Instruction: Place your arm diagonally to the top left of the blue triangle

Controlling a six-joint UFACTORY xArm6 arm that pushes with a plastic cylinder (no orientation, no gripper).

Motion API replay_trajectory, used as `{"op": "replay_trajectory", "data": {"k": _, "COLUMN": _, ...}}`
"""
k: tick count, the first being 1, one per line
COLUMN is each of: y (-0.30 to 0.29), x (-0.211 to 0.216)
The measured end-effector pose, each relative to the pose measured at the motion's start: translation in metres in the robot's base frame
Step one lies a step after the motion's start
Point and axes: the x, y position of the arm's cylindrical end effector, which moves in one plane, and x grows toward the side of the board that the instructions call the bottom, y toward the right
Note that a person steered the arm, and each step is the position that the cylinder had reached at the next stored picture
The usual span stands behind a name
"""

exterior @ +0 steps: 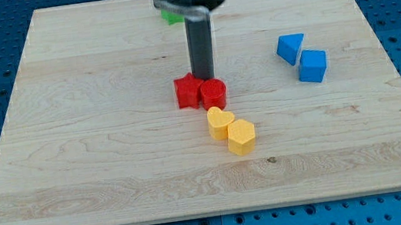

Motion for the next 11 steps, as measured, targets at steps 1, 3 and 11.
{"op": "replay_trajectory", "data": {"k": 1, "y": 0.0, "x": 0.009}}
{"op": "replay_trajectory", "data": {"k": 3, "y": 0.0, "x": -0.018}}
{"op": "replay_trajectory", "data": {"k": 11, "y": 0.064, "x": -0.252}}
